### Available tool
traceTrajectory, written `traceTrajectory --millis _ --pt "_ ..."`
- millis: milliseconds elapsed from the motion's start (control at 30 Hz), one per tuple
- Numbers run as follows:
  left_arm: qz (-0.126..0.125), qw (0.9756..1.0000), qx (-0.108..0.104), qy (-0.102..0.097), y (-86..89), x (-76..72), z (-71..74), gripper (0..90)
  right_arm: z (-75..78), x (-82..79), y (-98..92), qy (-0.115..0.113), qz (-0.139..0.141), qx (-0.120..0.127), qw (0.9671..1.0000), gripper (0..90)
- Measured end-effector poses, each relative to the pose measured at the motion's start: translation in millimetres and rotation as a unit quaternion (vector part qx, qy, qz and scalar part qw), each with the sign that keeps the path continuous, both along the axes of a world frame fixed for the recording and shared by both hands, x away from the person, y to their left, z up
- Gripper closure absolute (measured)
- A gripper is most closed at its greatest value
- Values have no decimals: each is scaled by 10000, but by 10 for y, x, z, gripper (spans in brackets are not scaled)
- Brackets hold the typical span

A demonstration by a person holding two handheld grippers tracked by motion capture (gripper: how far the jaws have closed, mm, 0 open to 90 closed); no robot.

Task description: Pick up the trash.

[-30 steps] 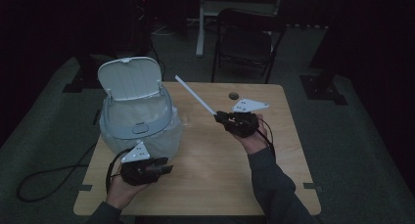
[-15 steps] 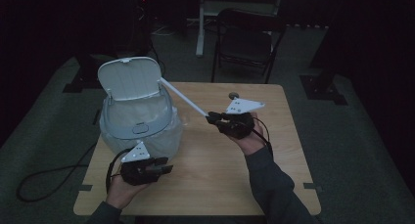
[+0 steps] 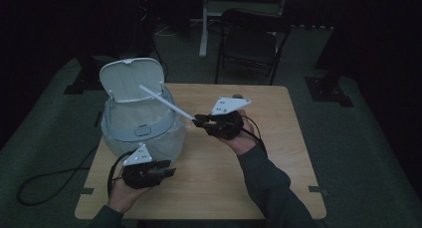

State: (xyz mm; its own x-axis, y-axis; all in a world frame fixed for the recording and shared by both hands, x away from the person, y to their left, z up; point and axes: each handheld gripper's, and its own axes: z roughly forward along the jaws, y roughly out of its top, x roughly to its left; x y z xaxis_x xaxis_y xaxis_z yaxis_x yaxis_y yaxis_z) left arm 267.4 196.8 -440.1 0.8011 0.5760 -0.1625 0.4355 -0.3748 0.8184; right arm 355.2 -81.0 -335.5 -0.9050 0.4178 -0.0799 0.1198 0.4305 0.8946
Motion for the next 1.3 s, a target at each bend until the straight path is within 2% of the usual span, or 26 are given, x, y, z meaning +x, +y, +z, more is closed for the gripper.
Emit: traceTrajectory --millis 333,1067,1100,1167,1300 --pt "33 10000 -12 -6 23 -12 1 620 84 35 247 -69 186 -108 9997 786" --pt "44 10000 -31 10 26 -11 -12 620 99 97 324 4 198 -172 9997 780" --pt "42 10000 -32 12 26 -11 -12 620 101 100 326 -11 237 -153 9996 763" --pt "40 10000 -25 7 27 -10 -14 620 106 93 330 -21 239 -92 9997 615" --pt "46 10000 -32 14 28 -11 -18 620 115 92 307 -40 163 32 9999 508"
